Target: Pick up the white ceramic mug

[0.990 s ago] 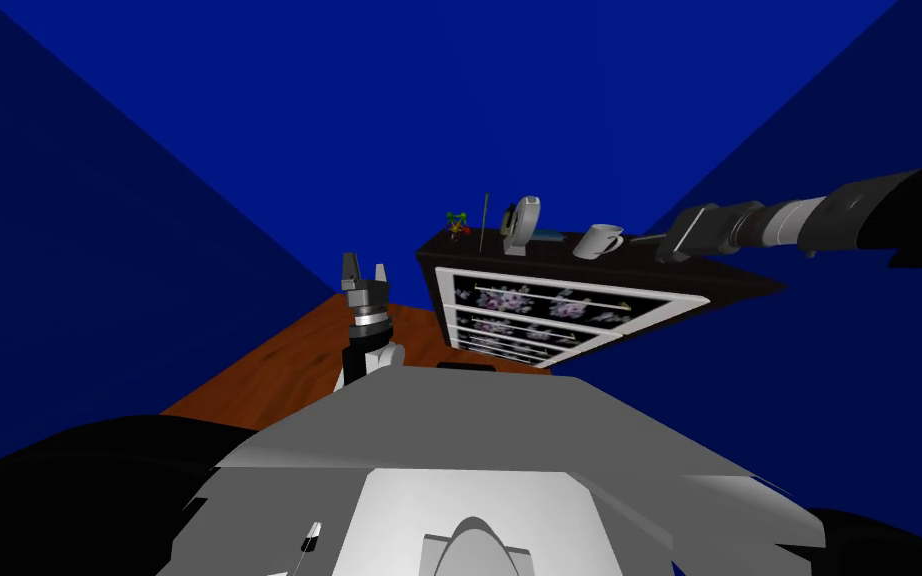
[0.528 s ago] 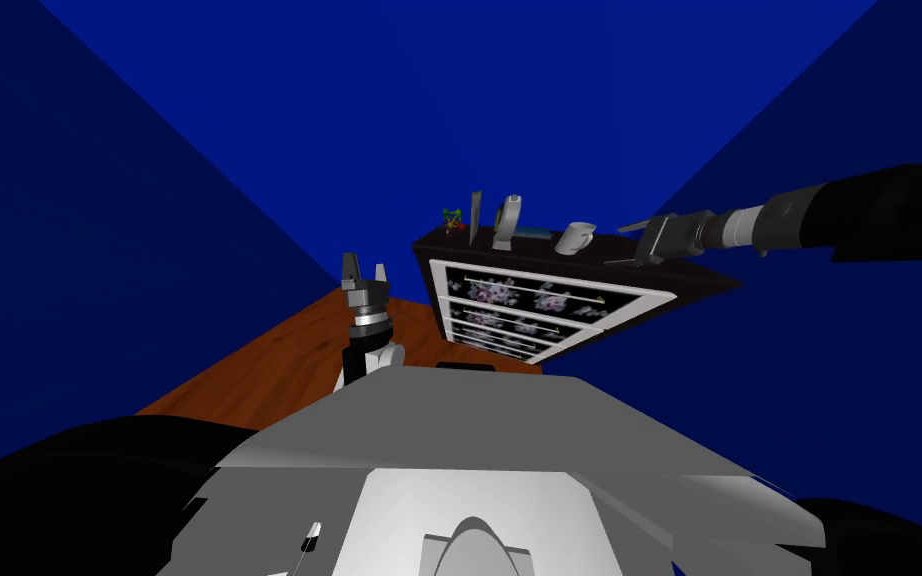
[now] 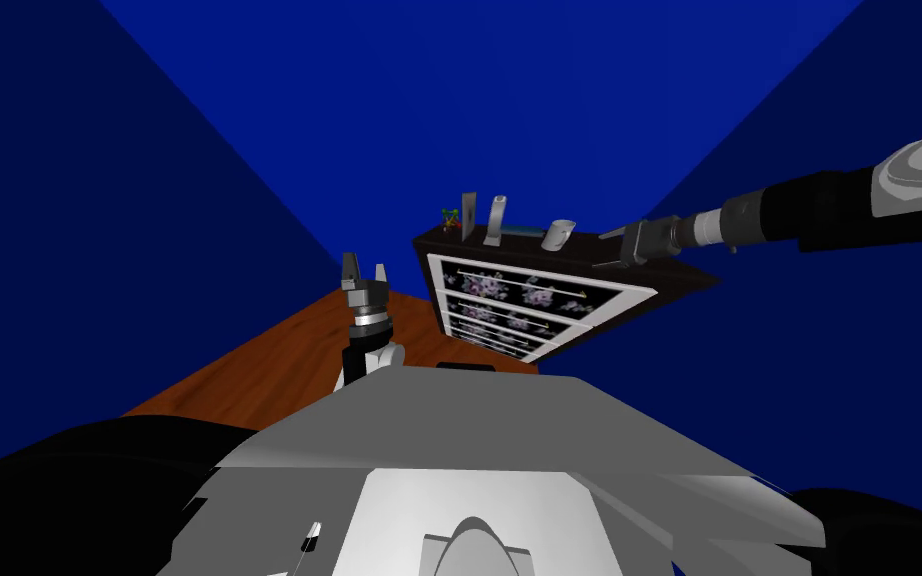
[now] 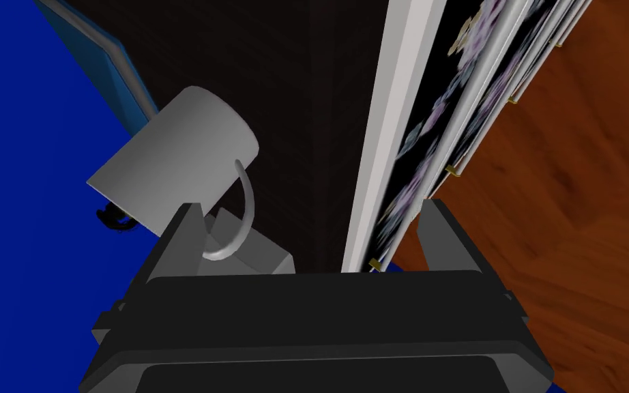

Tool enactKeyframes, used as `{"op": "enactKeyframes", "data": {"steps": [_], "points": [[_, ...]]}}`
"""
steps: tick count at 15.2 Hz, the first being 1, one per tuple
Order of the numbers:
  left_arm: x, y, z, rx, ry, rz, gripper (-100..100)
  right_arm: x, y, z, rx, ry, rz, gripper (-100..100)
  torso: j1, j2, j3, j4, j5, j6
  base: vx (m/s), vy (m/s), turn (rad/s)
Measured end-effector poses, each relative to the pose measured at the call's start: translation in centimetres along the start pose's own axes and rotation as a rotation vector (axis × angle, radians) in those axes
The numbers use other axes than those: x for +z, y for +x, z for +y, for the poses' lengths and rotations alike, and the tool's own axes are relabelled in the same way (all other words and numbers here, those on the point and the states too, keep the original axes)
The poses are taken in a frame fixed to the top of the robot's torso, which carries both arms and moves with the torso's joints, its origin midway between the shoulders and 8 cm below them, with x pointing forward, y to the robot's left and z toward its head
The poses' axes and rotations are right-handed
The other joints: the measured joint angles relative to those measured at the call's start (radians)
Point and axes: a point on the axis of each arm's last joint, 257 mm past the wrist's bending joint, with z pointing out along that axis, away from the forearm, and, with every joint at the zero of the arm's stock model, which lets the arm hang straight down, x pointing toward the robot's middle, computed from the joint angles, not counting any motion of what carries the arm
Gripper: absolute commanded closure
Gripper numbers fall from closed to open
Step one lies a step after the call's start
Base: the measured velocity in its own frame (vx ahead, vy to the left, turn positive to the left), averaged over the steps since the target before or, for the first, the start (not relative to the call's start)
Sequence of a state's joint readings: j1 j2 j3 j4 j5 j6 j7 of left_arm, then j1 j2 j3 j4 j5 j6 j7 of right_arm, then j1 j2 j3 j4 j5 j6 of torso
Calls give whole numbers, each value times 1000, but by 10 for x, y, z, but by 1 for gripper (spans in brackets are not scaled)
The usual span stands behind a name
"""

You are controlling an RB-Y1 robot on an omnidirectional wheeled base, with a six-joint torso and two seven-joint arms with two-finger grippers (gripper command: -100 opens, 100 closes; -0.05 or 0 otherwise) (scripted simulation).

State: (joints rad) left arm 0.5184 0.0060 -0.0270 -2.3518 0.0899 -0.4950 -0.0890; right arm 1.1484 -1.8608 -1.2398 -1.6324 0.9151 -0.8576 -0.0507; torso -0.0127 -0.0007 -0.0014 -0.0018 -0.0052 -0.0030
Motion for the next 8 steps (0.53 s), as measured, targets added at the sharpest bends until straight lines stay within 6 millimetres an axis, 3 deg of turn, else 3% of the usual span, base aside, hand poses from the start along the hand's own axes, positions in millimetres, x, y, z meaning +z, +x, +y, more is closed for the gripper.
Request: {"op": "enactKeyframes", "data": {"steps": [5, 8], "points": [[0, 0, 0, 0, 0, 0, 0, 9, -9, 3, 8, -75, 9, -100, 0, -2, -1, 0, 0, 0, -88, -122, 172], [0, 0, 0, 0, 0, 0, 0, 11, -11, 3, 11, -112, 20, -100, 2, -3, -2, -1, 0, 1, -54, -87, 108]]}}
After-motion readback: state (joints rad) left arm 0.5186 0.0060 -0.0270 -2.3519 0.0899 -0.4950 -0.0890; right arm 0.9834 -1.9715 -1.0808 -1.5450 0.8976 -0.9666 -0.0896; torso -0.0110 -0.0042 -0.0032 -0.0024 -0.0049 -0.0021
